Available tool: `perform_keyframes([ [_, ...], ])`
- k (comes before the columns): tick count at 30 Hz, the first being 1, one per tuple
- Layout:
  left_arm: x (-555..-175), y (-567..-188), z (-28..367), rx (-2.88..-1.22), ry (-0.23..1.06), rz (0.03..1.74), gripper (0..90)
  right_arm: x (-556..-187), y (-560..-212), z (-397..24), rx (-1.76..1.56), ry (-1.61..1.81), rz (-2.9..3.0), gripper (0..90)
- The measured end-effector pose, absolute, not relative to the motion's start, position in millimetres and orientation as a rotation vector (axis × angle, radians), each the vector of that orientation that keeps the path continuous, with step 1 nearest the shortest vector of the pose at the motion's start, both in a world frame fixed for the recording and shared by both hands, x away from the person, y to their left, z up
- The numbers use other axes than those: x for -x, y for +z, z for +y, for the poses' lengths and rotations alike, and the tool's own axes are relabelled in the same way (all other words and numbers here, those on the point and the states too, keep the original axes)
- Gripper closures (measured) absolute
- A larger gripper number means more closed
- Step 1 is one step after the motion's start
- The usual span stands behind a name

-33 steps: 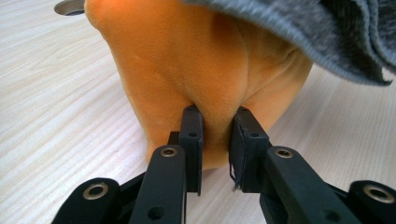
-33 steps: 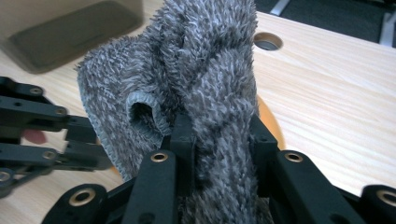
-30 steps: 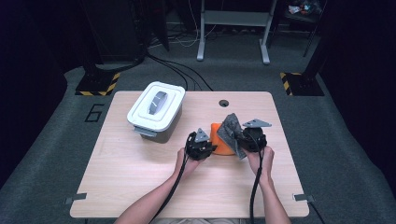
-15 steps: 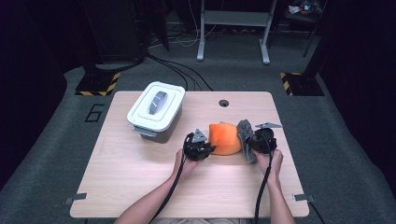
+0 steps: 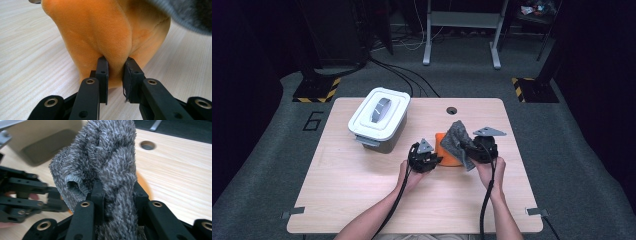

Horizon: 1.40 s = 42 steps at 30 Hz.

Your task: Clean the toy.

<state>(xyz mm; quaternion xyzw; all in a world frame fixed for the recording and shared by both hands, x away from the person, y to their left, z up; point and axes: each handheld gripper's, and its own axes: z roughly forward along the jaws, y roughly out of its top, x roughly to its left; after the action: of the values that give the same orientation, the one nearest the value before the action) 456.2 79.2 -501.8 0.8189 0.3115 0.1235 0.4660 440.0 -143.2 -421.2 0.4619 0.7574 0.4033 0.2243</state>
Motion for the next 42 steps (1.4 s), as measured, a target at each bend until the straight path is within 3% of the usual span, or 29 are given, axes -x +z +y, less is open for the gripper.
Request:
perform_keyframes([
  [7,-457.1,-501.8,81.2,-2.016,0.298,0.770,75.9,-444.3,-425.6,-116.6,-1.180,0.975,2.119,69.6],
  [20,-457.8,-502.5,80.9,-2.009,0.289,0.762,75.9,-462.2,-450.0,-181.4,-1.468,0.978,2.040,69.7],
  [26,-457.8,-501.9,80.9,-2.015,0.298,0.757,74.7,-467.4,-456.7,-187.2,-1.509,0.999,2.049,69.8],
  [29,-457.1,-500.9,81.1,-2.018,0.310,0.756,67.8,-467.4,-456.3,-186.2,-1.509,0.988,2.046,69.9],
  [34,-458.0,-504.6,79.2,-2.058,0.332,0.773,43.2,-468.2,-456.9,-186.6,-1.513,0.984,2.037,70.0],
  [36,-459.4,-508.6,76.5,-2.071,0.336,0.784,38.8,-468.4,-457.0,-186.6,-1.512,0.984,2.037,70.0],
  [38,-459.5,-510.1,73.9,-2.067,0.364,0.776,42.7,-468.5,-457.1,-186.5,-1.510,0.983,2.038,70.0],
  [42,-459.3,-508.9,74.0,-2.046,0.356,0.762,66.4,-467.7,-456.7,-186.7,-1.504,0.983,2.037,70.1],
])
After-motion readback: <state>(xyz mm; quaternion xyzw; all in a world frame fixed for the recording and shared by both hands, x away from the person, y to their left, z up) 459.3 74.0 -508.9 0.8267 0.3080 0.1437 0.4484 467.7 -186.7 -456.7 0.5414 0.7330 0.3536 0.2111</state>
